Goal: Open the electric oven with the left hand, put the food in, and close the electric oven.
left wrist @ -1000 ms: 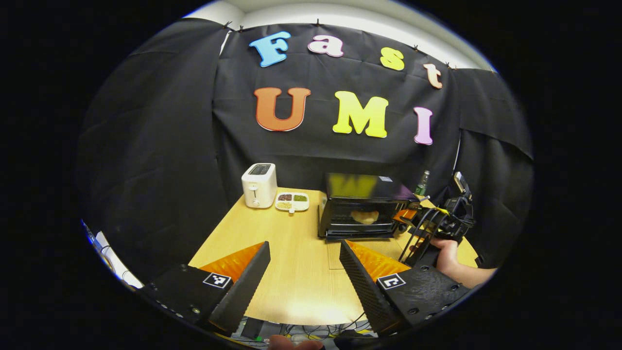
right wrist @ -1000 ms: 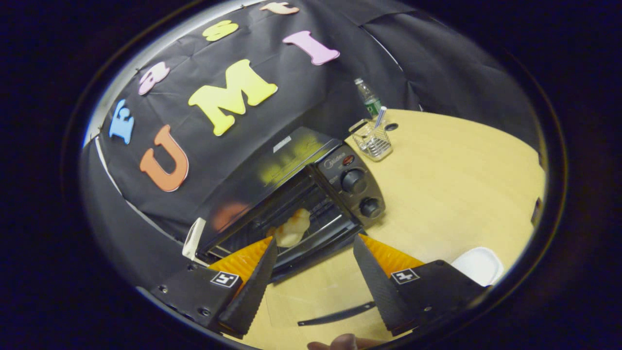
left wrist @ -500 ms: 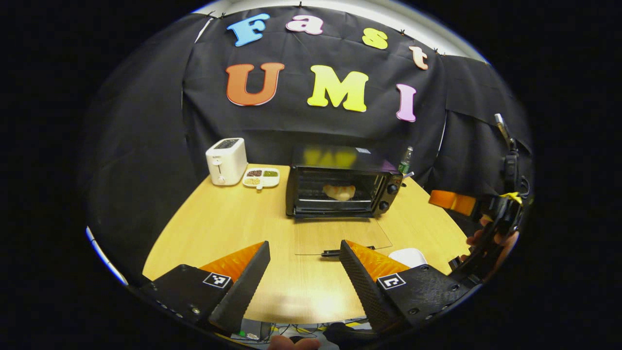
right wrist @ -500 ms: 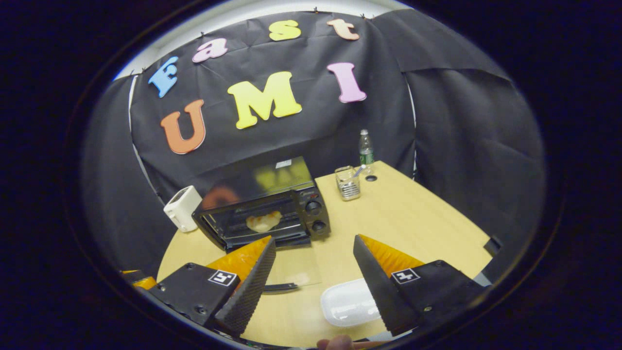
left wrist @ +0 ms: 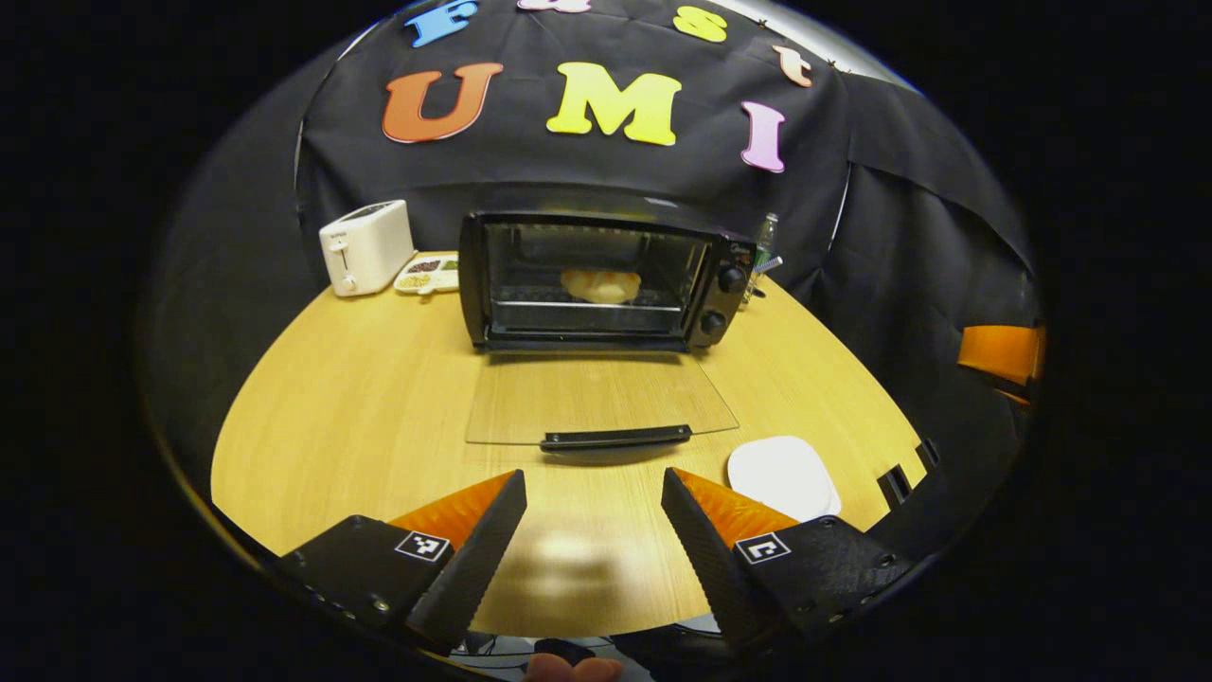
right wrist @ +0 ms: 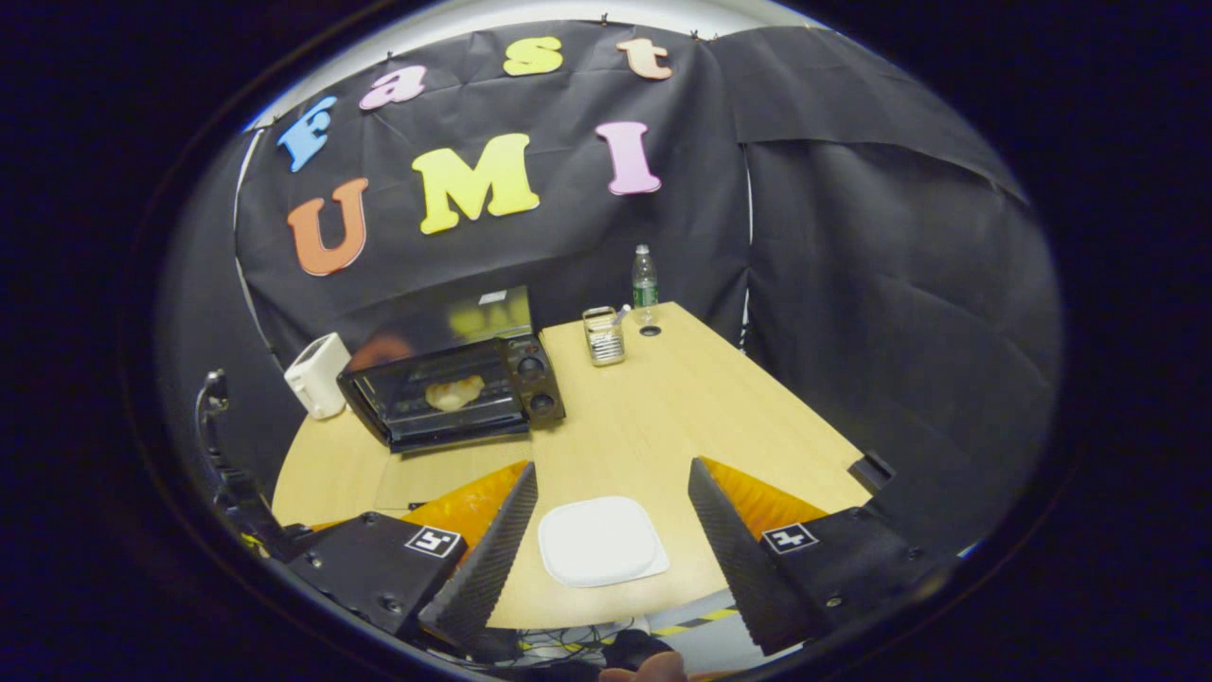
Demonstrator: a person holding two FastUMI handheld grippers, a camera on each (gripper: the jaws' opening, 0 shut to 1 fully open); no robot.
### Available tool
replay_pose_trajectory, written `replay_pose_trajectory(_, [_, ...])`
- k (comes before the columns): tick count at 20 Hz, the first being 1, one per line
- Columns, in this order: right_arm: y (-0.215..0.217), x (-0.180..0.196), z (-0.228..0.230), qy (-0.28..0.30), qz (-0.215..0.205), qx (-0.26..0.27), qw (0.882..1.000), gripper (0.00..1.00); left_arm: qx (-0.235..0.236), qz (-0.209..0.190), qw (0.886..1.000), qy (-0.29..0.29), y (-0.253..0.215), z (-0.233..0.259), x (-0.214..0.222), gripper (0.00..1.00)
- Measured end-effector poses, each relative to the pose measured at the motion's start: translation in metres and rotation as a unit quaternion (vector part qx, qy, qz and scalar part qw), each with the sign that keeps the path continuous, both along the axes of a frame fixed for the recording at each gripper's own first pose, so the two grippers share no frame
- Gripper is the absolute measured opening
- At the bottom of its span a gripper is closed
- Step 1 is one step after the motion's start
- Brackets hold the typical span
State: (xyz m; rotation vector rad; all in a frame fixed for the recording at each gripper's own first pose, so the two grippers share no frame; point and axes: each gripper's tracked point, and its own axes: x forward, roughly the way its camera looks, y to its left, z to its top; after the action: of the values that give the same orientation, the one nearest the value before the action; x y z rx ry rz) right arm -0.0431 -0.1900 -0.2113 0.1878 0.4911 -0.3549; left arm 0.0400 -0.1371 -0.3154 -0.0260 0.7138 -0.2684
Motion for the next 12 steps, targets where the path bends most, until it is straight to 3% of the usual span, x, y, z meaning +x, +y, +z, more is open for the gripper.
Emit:
replay_pose_trajectory(6, [-0.034, -0.049, -0.004, 0.024, -0.045, -0.013, 0.999, 1.0, 0.009, 0.013, 0.999, 0.032, -0.022, -0.052, 0.022, 0.94])
replay_pose_trajectory(7, [-0.04, -0.056, -0.006, 0.03, -0.053, -0.014, 0.998, 0.96, 0.01, 0.015, 0.999, 0.035, -0.024, -0.058, 0.025, 0.94])
replay_pose_trajectory(9, [-0.048, -0.066, -0.01, 0.042, -0.064, -0.013, 0.997, 1.0, 0.012, 0.019, 0.999, 0.048, -0.028, -0.07, 0.028, 0.94])
replay_pose_trajectory(12, [-0.053, -0.072, -0.008, 0.043, -0.073, -0.015, 0.996, 0.97, 0.012, 0.038, 0.998, 0.059, -0.028, -0.084, 0.035, 0.94])
